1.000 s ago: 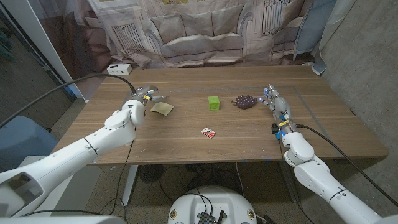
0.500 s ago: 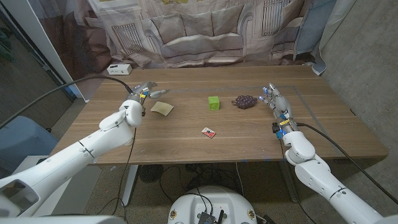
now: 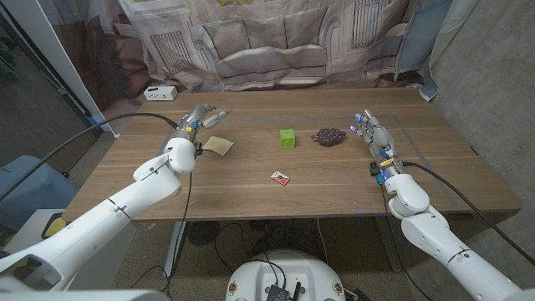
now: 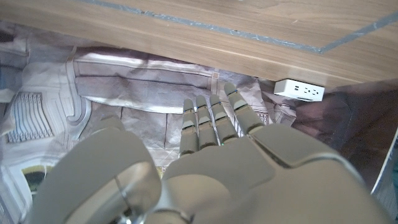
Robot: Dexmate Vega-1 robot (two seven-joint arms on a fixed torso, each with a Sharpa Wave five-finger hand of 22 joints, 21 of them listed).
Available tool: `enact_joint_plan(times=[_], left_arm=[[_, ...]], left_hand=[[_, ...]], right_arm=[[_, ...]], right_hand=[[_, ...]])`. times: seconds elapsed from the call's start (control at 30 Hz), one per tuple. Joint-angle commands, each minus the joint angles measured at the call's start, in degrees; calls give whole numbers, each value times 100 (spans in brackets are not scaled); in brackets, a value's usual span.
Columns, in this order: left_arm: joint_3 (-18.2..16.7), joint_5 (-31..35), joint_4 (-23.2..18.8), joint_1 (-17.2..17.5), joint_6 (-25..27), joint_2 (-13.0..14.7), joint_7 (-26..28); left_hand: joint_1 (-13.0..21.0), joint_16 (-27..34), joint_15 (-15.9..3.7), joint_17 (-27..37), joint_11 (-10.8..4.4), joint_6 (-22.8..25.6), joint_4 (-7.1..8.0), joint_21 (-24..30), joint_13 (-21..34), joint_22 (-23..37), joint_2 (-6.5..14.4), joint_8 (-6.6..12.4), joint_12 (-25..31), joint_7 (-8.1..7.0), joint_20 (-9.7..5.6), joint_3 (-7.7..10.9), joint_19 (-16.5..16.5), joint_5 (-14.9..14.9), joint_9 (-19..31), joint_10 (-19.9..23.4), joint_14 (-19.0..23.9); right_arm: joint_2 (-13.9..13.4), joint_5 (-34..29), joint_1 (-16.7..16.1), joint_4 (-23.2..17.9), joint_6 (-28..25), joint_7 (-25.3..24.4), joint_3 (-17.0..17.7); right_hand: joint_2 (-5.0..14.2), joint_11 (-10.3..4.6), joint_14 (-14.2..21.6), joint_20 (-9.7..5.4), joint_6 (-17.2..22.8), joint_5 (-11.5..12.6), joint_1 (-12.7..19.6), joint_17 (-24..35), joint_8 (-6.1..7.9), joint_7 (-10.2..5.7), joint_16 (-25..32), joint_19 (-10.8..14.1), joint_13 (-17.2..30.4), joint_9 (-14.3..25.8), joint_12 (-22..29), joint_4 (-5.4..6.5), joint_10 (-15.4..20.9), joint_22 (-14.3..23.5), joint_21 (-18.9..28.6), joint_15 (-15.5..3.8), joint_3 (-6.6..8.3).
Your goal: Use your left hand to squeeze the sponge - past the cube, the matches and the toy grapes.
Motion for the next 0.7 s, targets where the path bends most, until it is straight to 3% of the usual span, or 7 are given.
enact_joint_plan(times=[0.03, 0.17, 0.33, 0.7], left_arm=[[-317, -947, 276, 272, -1081, -357, 155], [-274, -1026, 285, 282, -1244, -379, 144], [-314, -1213, 330, 341, -1603, -370, 64], [-676, -1667, 513, 713, -2681, -456, 142]], left_hand=[[-77, 28, 25, -7, 32, 39, 23, 29, -4, 2, 15, 18, 24, 58, 11, -30, 48, 41, -6, 62, 45], [-94, 26, 36, -9, 52, 45, 26, 28, -14, 2, 13, 15, 24, 72, 27, -38, 45, 43, -7, 65, 50], [-115, 22, 39, -11, 59, 64, 28, 24, -27, 1, 9, 17, 28, 94, 50, -48, 37, 45, -8, 82, 54], [-141, 20, 50, -15, 51, 92, 29, 24, -50, 1, 15, 17, 34, 105, 96, -57, 32, 48, -10, 107, 72]], right_arm=[[-212, 264, 8, 193, 91, 502, 78], [-267, 274, 7, 237, 117, 599, 80], [-288, 230, -8, 138, 82, 525, 94], [-246, -132, 74, -72, -108, 145, 7]], right_hand=[[-48, -15, -49, 5, -112, -7, 7, 20, -32, -39, -26, -36, 19, 4, -4, 3, -26, 19, -20, 14, -34], [-38, -34, -60, -5, -176, -5, 12, 20, -40, -97, -28, -51, 19, 2, -10, 3, -51, 19, -20, -8, -31], [-51, -24, -73, -22, -233, -6, 9, 18, -44, -50, -32, -62, 18, 0, -18, 1, -81, 19, -18, -14, -39], [-60, -2, -106, -31, -254, -7, -3, 19, -28, -27, -41, -93, 18, -1, -16, 7, -95, 18, -21, -7, -51]])
